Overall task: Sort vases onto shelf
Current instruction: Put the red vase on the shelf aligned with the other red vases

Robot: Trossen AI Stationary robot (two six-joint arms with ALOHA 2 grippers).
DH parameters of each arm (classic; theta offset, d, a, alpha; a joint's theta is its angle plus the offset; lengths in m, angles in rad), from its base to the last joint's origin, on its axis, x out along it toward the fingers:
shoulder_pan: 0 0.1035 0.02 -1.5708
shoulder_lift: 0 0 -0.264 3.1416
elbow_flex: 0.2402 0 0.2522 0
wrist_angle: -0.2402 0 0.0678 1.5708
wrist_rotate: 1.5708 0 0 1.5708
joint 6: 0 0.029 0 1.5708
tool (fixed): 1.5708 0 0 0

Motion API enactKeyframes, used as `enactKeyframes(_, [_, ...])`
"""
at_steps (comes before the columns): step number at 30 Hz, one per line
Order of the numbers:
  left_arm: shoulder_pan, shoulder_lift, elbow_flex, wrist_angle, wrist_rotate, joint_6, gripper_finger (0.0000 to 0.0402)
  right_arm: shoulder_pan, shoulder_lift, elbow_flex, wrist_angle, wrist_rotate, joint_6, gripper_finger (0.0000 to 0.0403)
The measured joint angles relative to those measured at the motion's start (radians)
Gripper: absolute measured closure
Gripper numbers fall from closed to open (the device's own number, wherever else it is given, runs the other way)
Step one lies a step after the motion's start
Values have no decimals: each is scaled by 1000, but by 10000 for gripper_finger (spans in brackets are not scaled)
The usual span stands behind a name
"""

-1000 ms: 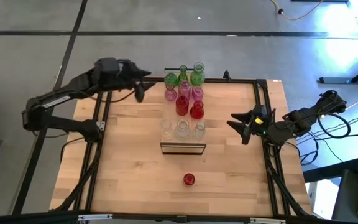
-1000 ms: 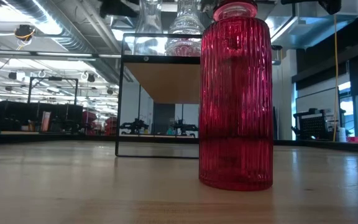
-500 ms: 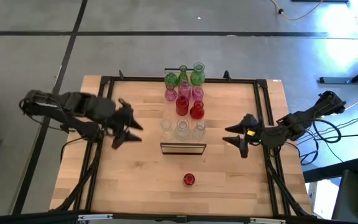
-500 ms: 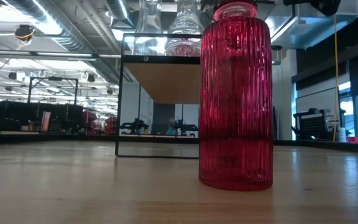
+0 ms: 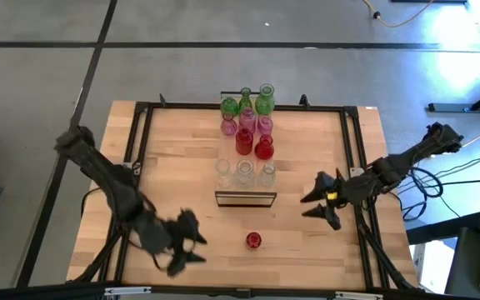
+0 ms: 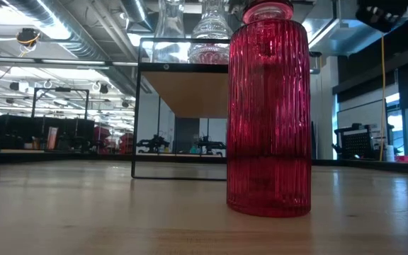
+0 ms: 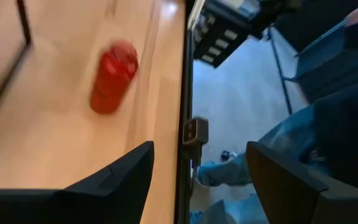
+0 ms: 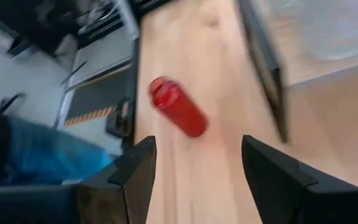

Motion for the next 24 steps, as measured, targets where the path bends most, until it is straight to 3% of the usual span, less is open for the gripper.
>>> enactKeyframes(7, [-77, 222, 0, 114, -104, -168, 152, 42, 19, -170, 251, -103, -66, 195])
enactKeyframes(12, [-89, 295, 0, 78, -93, -261, 152, 40, 100, -302, 507, -227, -40, 248])
enactKeyframes(21, [-79, 259, 0, -38, -108, -258, 152, 40, 420, -306, 887, -185, 35, 384])
enactKeyframes(24, [-86, 247, 0, -10, -127, -267, 152, 39, 529, -231, 928, -137, 56, 398])
